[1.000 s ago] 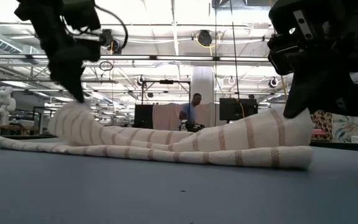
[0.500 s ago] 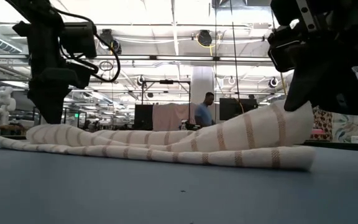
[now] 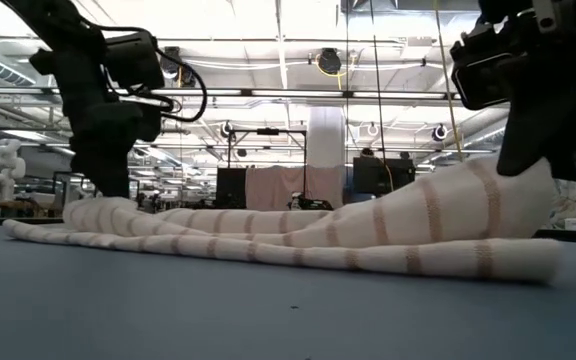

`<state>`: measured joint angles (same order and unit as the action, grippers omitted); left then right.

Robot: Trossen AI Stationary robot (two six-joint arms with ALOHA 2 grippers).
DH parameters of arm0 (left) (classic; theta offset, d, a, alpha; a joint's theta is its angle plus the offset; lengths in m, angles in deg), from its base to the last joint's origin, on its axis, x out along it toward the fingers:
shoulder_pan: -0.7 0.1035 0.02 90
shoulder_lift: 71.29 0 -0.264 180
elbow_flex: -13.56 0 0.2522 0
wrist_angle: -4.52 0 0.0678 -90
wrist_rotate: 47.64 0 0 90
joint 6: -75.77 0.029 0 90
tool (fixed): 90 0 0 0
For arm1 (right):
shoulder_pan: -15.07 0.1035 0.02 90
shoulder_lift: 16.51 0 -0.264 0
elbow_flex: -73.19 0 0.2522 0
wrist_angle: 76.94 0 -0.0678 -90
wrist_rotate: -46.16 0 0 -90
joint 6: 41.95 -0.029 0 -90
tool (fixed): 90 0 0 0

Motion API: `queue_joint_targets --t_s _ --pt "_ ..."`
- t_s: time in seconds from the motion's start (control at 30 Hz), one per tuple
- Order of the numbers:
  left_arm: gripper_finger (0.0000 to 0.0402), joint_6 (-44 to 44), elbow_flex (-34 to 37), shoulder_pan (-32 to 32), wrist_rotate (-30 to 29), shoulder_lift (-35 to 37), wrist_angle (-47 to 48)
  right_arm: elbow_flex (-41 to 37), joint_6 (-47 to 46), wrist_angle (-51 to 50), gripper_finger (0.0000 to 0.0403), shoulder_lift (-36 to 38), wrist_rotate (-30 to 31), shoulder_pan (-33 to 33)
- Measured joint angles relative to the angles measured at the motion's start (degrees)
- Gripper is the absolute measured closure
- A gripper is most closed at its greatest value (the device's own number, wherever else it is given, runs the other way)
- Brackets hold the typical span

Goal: Roll towel
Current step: Fold the white towel

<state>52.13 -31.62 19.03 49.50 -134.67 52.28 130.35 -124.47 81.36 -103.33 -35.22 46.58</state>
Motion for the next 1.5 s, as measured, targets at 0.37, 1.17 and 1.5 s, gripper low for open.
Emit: queue_joint_targets --t_s 0.37,1.17,1.5 --pt "0.0344 4.6 0.0 0.0 2.9 -7.0 -8.7 0.0 0.6 0.5 0.0371 0.0 -1.5 0.1" --pt "0.0401 3.2 -0.7 0.1 -4.5 -2.0 -7.9 0.0 -0.5 0.6 0.0375 1.1 -7.2 0.8" --pt "0.0392 -4.2 -0.7 0.0 -5.6 -5.9 -8.0 0.0 0.9 2.2 0.0299 1.1 -12.9 1.0"
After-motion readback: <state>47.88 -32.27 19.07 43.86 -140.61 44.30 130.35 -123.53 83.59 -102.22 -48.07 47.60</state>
